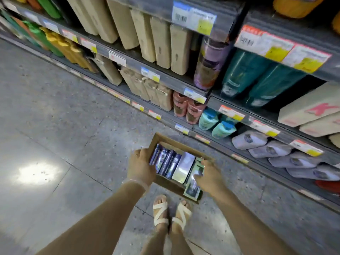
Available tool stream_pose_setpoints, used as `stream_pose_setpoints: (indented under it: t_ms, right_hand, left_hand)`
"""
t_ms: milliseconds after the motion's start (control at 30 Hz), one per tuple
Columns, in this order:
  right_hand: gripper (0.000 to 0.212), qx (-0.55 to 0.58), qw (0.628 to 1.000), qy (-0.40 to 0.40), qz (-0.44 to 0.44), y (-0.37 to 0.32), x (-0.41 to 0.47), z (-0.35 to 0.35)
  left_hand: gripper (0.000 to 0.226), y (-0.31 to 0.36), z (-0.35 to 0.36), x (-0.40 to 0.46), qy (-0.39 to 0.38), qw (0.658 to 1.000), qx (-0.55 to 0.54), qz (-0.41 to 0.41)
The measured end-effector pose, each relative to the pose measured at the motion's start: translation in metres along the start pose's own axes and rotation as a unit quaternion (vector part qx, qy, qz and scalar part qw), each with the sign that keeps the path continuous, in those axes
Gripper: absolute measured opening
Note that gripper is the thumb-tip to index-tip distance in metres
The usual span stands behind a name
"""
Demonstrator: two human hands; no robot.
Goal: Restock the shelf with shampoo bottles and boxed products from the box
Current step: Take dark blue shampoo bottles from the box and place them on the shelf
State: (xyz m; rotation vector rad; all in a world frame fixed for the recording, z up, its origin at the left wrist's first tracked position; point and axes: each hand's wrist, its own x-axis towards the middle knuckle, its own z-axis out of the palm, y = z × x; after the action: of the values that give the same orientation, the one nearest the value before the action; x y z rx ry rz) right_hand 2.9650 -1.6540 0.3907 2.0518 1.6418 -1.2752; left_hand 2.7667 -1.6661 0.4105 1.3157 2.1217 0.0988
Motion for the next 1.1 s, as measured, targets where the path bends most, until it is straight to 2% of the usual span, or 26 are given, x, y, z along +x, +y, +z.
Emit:
stream_pose_setpoints:
  t_ms: [167, 333, 433, 600, 733, 833, 900, 967, 1100]
  right_hand:
    - [0.051, 0.055, 0.997, -0.037, 0.046, 0.010, 0.063, 0.070]
    - [0.059, 0.122, 0.985, -0.081, 0.089, 0.018, 0.140, 0.166]
    - [0.064, 0.141, 0.979, -0.097, 0.113, 0.015, 0.193, 0.218]
    - [0.062, 0.201, 0.967, -0.075, 0.140, -0.004, 0.277, 0.284]
    - [0.068, 0.230, 0.948, -0.066, 0.209, -0.003, 0.330, 0.316]
    - [0.068, 0.215, 0.938, -0.028, 0.272, 0.002, 0.352, 0.331]
    - [0.070, 0.190, 0.939, 0.000, 0.287, 0.002, 0.357, 0.336]
    - [0.072, 0.178, 0.944, 0.010, 0.277, 0.005, 0.357, 0.337]
    - [0.058, 0.222, 0.943, 0.023, 0.245, 0.019, 0.355, 0.333]
  left_hand:
    - [0.040, -0.049, 0.068, 0.048, -0.043, 0.998, -0.003, -0.052]
    - [0.046, -0.118, 0.160, 0.120, -0.156, 0.979, 0.080, -0.100]
    - [0.046, -0.145, 0.209, 0.165, -0.180, 0.971, 0.115, -0.103]
    - [0.046, -0.175, 0.279, 0.234, -0.183, 0.975, 0.113, -0.062]
    - [0.065, -0.187, 0.322, 0.265, -0.169, 0.976, 0.092, -0.101]
    - [0.075, -0.188, 0.348, 0.267, -0.130, 0.974, 0.167, -0.083]
    - [0.089, -0.187, 0.357, 0.267, -0.119, 0.970, 0.177, -0.114]
    - [0.082, -0.189, 0.362, 0.269, -0.090, 0.978, 0.134, -0.134]
    - [0.056, -0.196, 0.362, 0.262, -0.075, 0.988, 0.096, -0.098]
